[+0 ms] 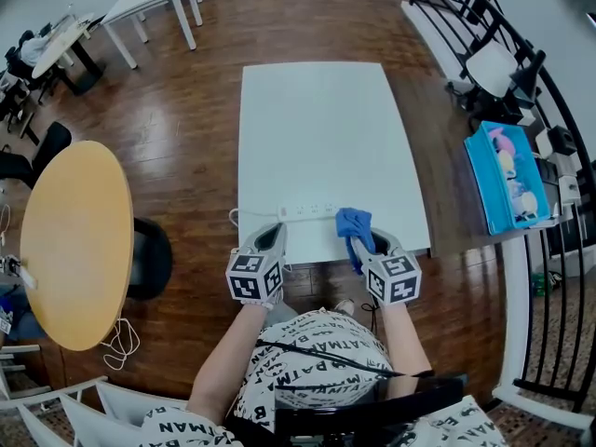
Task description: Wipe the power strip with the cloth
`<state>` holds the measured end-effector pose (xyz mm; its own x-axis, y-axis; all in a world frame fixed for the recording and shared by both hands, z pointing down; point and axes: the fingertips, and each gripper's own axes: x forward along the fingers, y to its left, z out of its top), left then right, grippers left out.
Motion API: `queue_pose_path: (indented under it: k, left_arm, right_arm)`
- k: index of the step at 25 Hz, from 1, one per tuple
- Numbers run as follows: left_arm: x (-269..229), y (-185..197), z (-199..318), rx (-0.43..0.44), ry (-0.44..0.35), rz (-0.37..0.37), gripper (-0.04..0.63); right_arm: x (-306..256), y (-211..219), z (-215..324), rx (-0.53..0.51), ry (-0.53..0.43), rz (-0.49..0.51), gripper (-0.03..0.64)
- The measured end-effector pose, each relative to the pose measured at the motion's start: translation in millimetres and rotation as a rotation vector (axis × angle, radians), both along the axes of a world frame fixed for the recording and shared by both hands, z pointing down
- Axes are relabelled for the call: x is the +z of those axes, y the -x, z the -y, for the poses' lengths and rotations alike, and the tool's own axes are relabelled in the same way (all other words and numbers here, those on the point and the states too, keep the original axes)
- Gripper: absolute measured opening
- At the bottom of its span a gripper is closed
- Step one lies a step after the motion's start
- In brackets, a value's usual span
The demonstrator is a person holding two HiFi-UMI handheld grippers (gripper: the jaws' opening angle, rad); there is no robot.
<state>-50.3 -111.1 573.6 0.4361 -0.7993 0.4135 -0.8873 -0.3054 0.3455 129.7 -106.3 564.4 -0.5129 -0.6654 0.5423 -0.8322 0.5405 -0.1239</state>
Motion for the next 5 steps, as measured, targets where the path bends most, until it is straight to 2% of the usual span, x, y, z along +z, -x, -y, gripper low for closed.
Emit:
queue_pose_path:
  k: [5]
  left_arm:
    - [-1.7, 0.7, 1.4, 0.011, -0.004, 0.015, 0.0]
  right_arm:
    - [-2.7, 3.4, 0.5, 0.006, -0.015, -0.015, 0.12]
